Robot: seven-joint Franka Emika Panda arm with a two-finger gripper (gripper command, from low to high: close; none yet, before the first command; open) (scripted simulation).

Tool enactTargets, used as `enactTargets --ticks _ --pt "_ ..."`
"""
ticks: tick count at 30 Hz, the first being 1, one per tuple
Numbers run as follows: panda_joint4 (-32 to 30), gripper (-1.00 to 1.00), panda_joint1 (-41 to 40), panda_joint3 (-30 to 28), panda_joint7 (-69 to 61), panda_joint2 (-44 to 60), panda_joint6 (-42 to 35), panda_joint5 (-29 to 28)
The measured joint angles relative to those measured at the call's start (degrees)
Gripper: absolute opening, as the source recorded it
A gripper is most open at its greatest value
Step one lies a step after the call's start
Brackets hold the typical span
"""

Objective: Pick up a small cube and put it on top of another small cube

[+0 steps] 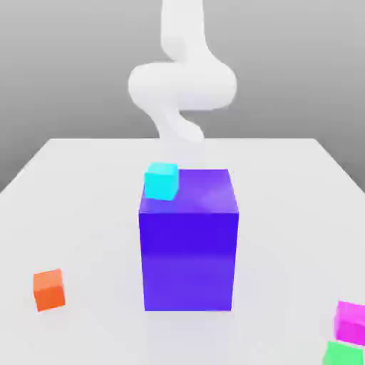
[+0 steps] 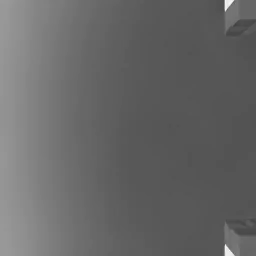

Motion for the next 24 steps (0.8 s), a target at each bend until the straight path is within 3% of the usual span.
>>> enactTargets --ticks 24 --pt "-1.15 0.00 16.10 9.96 -24.90 50.25 15.86 -6.84"
